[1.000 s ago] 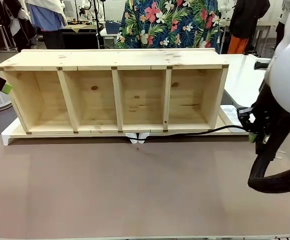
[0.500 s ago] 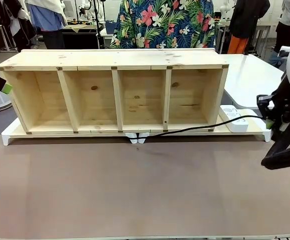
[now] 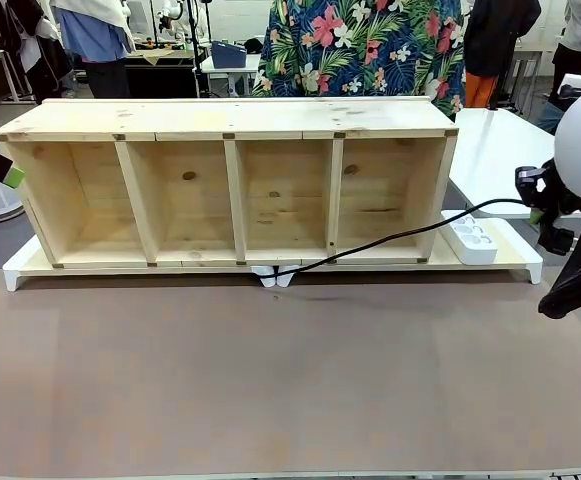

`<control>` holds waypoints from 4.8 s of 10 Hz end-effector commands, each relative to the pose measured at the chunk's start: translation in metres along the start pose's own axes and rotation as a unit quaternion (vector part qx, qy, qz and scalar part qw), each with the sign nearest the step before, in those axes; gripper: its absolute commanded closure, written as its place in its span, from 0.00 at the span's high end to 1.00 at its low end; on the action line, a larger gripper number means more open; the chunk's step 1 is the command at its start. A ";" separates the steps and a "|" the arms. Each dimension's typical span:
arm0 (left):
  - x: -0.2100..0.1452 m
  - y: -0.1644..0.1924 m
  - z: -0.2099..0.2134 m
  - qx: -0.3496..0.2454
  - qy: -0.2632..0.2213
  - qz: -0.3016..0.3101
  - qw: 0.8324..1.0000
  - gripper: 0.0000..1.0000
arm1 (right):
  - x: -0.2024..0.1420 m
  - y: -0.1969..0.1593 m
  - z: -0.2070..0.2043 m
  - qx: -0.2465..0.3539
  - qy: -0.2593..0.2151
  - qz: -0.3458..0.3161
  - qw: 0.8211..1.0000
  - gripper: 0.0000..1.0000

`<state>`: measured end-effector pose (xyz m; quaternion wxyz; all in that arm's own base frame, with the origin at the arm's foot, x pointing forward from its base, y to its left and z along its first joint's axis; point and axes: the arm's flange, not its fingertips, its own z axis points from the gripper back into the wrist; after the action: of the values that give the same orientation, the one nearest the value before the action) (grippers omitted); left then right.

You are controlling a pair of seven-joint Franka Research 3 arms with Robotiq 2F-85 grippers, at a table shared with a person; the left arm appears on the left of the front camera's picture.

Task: Perform cable management.
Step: Pull the grasped Power Cable to the location of the Power Strip, then release the Power Cable when the human grasps it.

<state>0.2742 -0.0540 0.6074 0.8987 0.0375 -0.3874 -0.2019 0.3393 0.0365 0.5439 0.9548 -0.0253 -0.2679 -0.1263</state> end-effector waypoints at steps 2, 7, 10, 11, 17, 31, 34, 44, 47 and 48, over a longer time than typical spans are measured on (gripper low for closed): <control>0.002 0.000 -0.001 0.001 -0.005 0.000 1.000 1.00 | 0.042 -0.003 -0.017 -0.005 -0.027 0.063 0.998 0.14; 0.002 0.000 -0.001 0.001 -0.005 0.000 1.000 1.00 | 0.103 0.018 -0.030 -0.004 -0.023 0.053 0.998 0.14; 0.002 0.000 -0.001 0.001 -0.005 0.000 1.000 1.00 | 0.138 0.032 -0.044 -0.010 -0.020 0.050 0.999 0.14; 0.002 0.000 -0.001 0.001 -0.005 0.000 1.000 1.00 | 0.144 0.034 -0.046 -0.009 -0.021 0.049 0.999 0.14; 0.002 0.000 -0.001 0.001 -0.005 0.000 1.000 1.00 | 0.165 0.043 -0.054 -0.013 -0.015 0.058 0.998 0.14; 0.002 0.000 -0.001 0.001 -0.005 0.000 1.000 1.00 | 0.198 0.054 -0.062 -0.021 -0.023 0.062 0.998 0.14; 0.002 0.000 -0.001 0.001 -0.005 0.000 1.000 1.00 | 0.189 0.052 -0.065 -0.006 0.000 0.073 0.997 0.14; 0.002 0.000 -0.001 0.001 -0.005 0.000 1.000 1.00 | 0.189 0.052 -0.065 -0.006 0.000 0.073 0.997 0.14; 0.002 0.000 -0.001 0.001 -0.005 0.000 1.000 1.00 | 0.189 0.052 -0.065 -0.006 0.000 0.073 0.997 0.14; 0.002 0.000 -0.001 0.001 -0.005 0.000 1.000 1.00 | 0.189 0.052 -0.065 -0.006 0.000 0.073 0.997 0.14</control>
<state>0.2743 -0.0540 0.6073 0.8987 0.0375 -0.3874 -0.2019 0.5405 0.0366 0.5852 0.9623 -0.0501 -0.2610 -0.0584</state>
